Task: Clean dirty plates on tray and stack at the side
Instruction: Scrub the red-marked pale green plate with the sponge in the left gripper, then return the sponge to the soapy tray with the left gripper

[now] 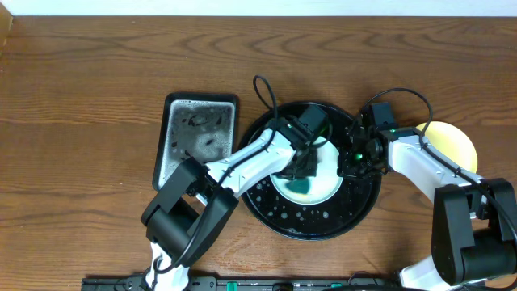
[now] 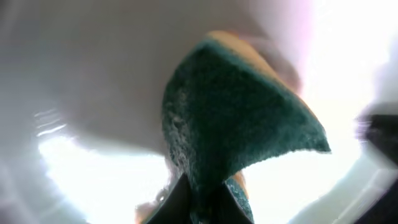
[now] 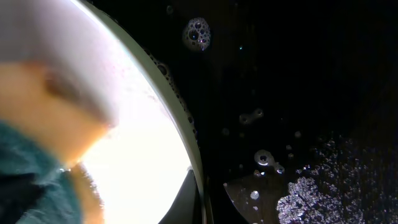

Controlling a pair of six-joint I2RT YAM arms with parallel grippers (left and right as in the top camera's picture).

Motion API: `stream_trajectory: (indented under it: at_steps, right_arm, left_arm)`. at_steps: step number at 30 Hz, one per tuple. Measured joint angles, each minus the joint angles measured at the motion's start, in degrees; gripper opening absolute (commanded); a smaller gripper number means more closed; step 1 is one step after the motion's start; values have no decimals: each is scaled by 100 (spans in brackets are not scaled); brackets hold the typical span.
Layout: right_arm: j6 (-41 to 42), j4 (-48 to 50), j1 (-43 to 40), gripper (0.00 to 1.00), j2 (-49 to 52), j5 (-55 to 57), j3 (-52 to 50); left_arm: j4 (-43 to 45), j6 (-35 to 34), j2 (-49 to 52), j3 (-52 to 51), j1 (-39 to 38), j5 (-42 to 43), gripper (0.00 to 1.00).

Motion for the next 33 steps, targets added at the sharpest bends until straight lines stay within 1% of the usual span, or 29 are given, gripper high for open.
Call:
stream_trajectory:
  at_steps: [2, 5, 8, 12, 15, 19, 23, 26, 29, 31, 33]
  right_arm:
    - [0, -2, 0, 1, 0, 0, 0]
    - [0, -2, 0, 1, 0, 0, 0]
    - [-2, -33, 0, 1, -4, -2, 0]
    - [-2, -55, 4, 1, -87, 31, -37]
    - [-2, -144, 9, 1, -275, 227, -92]
    - [-4, -321, 9, 1, -758, 695, -122]
    - [0, -527, 24, 1, -1394, 1272, -122]
    - [4, -625, 179, 1, -1840, 1659, -122]
    - [-2, -616, 431, 1, -2227, 1978, -122]
    - [-4, -614, 568, 1, -2402, 2031, -122]
    - [-4, -623, 621, 6, -2424, 1930, -122]
  left_arm:
    - [-267, 4, -37, 0, -50, -551, 8]
    - [-433, 2, -42, 31, -83, -1266, 7]
    - [-538, 4, -46, 122, -107, -1569, 8]
    - [-520, 4, -197, 184, -103, -1582, 7]
    - [-494, 7, -586, 184, -57, -1517, 7]
    - [-511, 7, -1447, 195, 11, -1486, 8]
    - [-798, 109, -2275, 258, 153, -1484, 7]
    - [-1263, 155, -2673, 280, 483, -1644, 7]
    - [-1655, 317, -2813, 280, 1084, -1871, 7]
    - [-1690, 452, -2804, 245, 1550, -1965, 8]
    - [-1617, 551, -2806, 39, 2057, -2031, 8]
